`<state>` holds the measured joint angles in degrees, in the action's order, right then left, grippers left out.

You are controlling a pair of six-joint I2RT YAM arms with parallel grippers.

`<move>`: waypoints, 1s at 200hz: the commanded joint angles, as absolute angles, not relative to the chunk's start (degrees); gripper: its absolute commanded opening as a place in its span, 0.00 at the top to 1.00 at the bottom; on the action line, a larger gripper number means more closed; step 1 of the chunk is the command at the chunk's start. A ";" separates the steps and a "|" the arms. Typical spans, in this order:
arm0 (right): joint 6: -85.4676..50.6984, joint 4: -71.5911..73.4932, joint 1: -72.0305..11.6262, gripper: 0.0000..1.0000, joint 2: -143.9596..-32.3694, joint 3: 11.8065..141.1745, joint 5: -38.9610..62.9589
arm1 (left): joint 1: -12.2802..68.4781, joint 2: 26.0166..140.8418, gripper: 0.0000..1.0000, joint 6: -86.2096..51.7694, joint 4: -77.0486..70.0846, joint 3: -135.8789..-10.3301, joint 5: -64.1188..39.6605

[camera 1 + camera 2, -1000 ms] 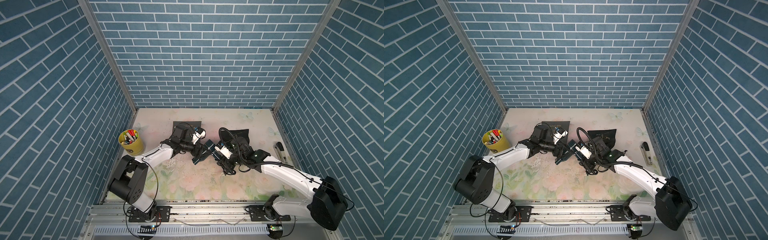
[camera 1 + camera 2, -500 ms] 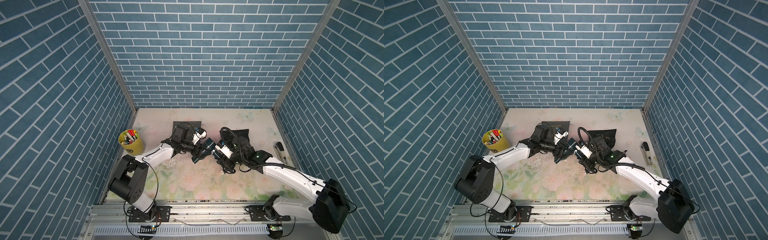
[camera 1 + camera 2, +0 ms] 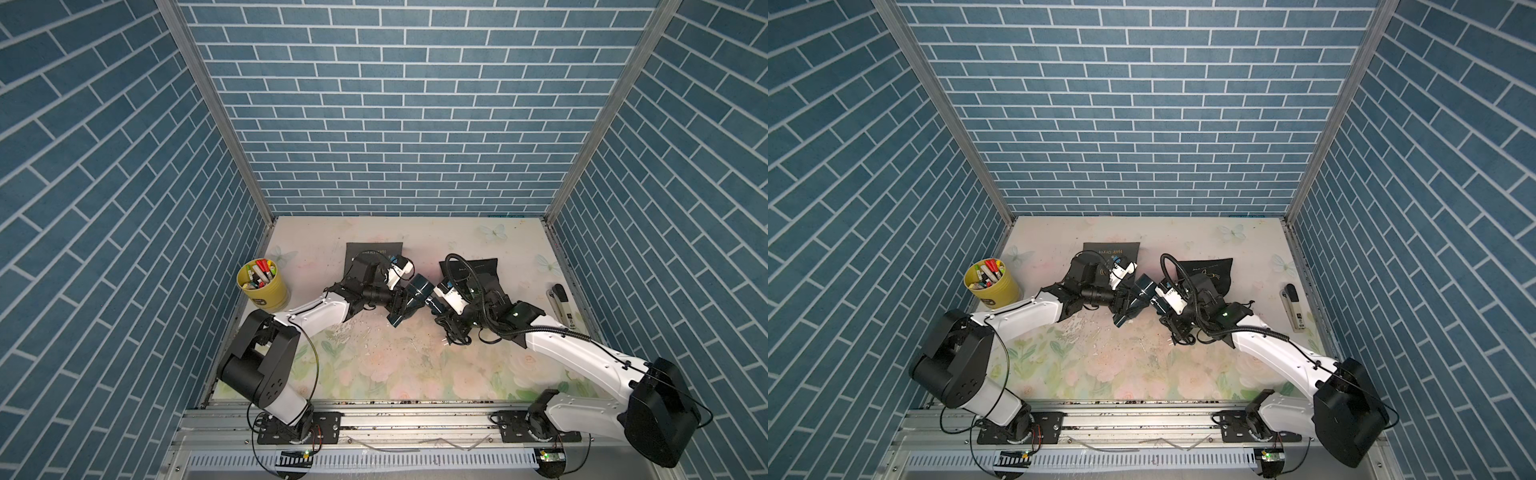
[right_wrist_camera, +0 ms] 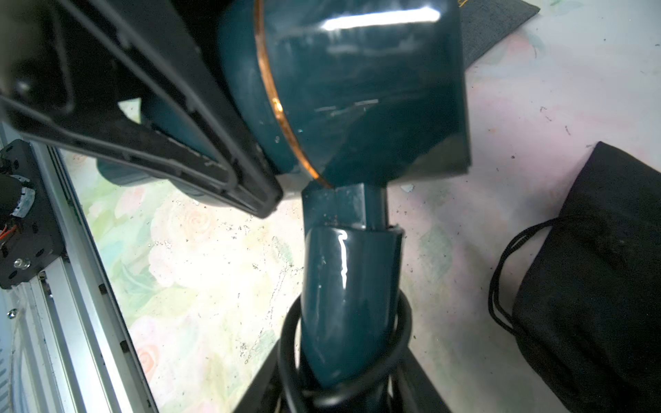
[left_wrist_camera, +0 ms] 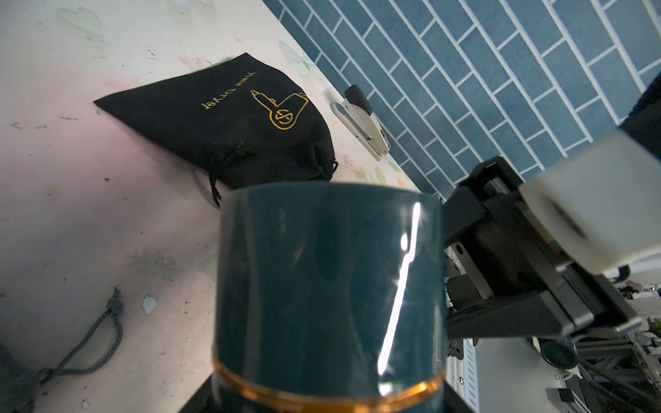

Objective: Pack away hair dryers
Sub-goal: Fold the hair dryer.

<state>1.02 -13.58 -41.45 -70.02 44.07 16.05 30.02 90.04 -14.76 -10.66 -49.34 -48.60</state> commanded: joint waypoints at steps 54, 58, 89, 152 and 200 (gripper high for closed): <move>-9.76 5.66 -42.71 1.00 -69.45 41.90 17.71 | 32.11 87.57 0.93 -36.63 -40.61 -42.69 -37.53; -9.84 5.65 -42.64 1.00 -69.68 41.91 17.59 | 32.13 87.67 0.93 -37.15 -41.26 -42.44 -37.11; -11.22 6.46 -42.71 1.00 -71.48 41.59 17.80 | 32.30 88.38 0.94 -38.31 -42.92 -42.18 -35.64; -10.90 4.97 -42.57 1.00 -72.13 41.97 14.64 | 33.75 90.70 0.94 -40.55 -47.15 -42.29 -34.20; -10.77 -6.53 -41.41 0.68 -71.53 43.16 -0.54 | 33.62 86.99 0.93 -32.13 -31.15 -43.20 -28.81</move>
<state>-10.70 0.34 -41.28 -71.94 41.74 6.44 32.99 90.56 -36.38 -36.53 -40.77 -32.75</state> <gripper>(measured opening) 0.422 0.692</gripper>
